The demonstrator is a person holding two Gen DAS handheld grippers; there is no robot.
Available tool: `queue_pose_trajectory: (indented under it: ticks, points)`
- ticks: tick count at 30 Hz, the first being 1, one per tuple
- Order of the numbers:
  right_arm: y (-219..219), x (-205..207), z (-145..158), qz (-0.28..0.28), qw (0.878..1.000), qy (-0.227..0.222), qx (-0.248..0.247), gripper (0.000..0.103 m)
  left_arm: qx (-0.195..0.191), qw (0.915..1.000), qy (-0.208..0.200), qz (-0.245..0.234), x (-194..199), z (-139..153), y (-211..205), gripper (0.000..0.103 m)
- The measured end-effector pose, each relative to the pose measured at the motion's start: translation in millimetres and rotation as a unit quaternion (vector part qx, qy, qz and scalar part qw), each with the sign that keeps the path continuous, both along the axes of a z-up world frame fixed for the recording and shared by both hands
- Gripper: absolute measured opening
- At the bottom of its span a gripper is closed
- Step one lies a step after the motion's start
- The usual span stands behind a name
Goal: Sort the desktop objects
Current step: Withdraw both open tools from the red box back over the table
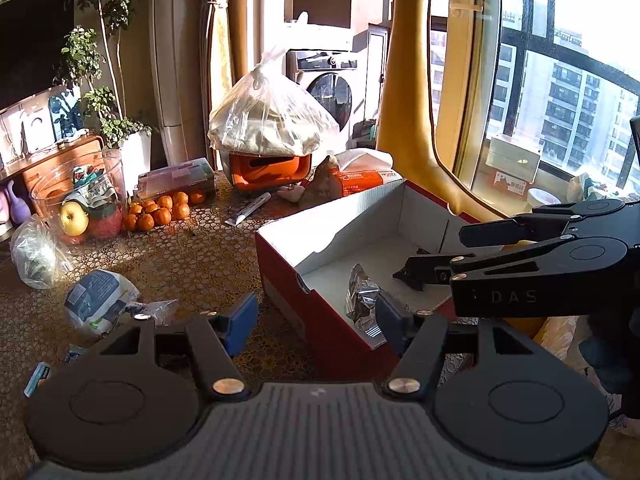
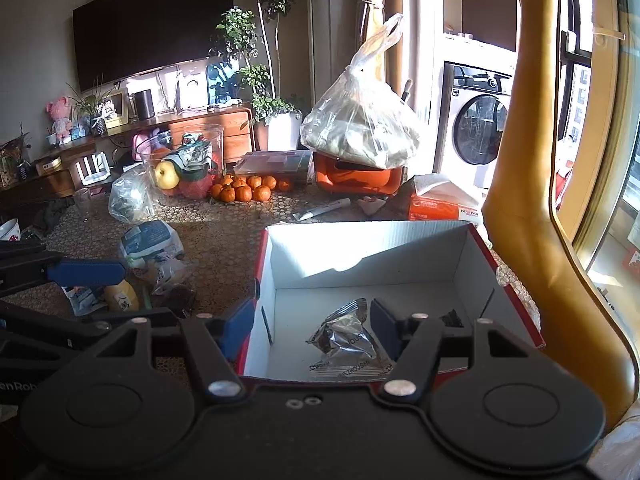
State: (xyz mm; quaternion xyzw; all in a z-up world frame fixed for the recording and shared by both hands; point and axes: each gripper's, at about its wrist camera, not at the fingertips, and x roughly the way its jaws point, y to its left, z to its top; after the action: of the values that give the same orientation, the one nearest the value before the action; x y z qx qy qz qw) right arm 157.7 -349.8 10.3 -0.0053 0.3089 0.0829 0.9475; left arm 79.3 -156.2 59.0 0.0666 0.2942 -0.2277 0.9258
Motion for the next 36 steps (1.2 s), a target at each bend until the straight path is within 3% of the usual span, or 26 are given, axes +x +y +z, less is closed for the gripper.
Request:
queue_pose_trajectory:
  ticks: [13, 26, 30, 36]
  points:
    - [57, -17, -8, 0.047, 0.999, -0.016, 0.022, 0.074, -0.002, 0.9994, -0.014, 0.032, -33, -8, 66, 0.071]
    - [96, -22, -18, 0.063, 0.998, -0.019, 0.017, 0.080, -0.023, 0.9957, -0.013, 0.088, -39, -14, 123, 0.071]
    - [106, -20, -19, 0.069, 0.997, -0.022, 0.015, 0.083, -0.027, 0.9945, -0.016, 0.100, -38, -15, 133, 0.082]
    - [119, -14, -23, 0.077, 0.997, -0.027, 0.014, 0.088, -0.032, 0.9917, -0.007, 0.125, -32, -24, 150, 0.090]
